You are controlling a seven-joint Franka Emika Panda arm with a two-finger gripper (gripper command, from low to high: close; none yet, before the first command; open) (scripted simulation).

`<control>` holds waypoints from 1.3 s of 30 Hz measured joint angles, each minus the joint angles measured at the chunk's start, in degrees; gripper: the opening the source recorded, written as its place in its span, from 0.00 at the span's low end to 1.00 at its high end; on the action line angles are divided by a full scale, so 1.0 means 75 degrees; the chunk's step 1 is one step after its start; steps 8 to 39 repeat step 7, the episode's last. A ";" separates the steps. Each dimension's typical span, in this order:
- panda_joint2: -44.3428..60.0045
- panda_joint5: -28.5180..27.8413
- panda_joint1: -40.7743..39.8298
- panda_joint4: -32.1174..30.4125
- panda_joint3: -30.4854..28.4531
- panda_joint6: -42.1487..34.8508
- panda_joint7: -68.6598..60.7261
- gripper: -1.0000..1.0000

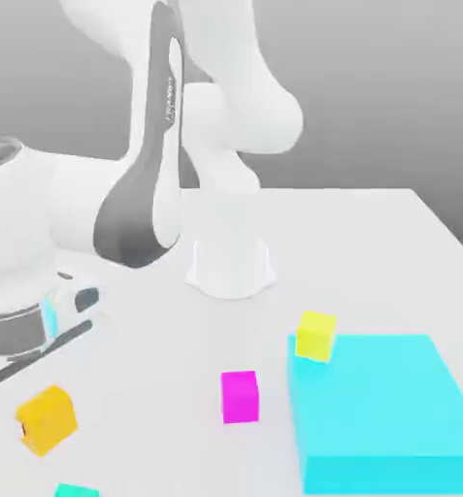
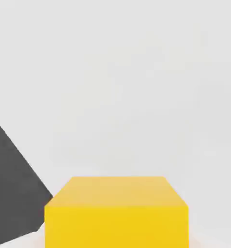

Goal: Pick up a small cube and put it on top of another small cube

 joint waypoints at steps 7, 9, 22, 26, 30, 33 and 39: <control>0.0944 -0.0142 0.0164 0.0210 -0.0078 0.0727 0.0216 1.00; 0.0944 -0.0142 0.0164 0.0210 -0.0078 0.0727 0.0216 1.00; 0.0944 -0.0142 0.0164 0.0210 -0.0078 0.0727 0.0216 1.00; 0.0944 -0.0142 0.0164 0.0210 -0.0078 0.0727 0.0216 1.00; 0.0944 -0.0142 0.0164 0.0210 -0.0078 0.0727 0.0216 1.00; 0.0944 -0.0142 0.0164 0.0210 -0.0078 0.0727 0.0216 1.00; 0.0944 -0.0142 0.0164 0.0210 -0.0078 0.0727 0.0216 1.00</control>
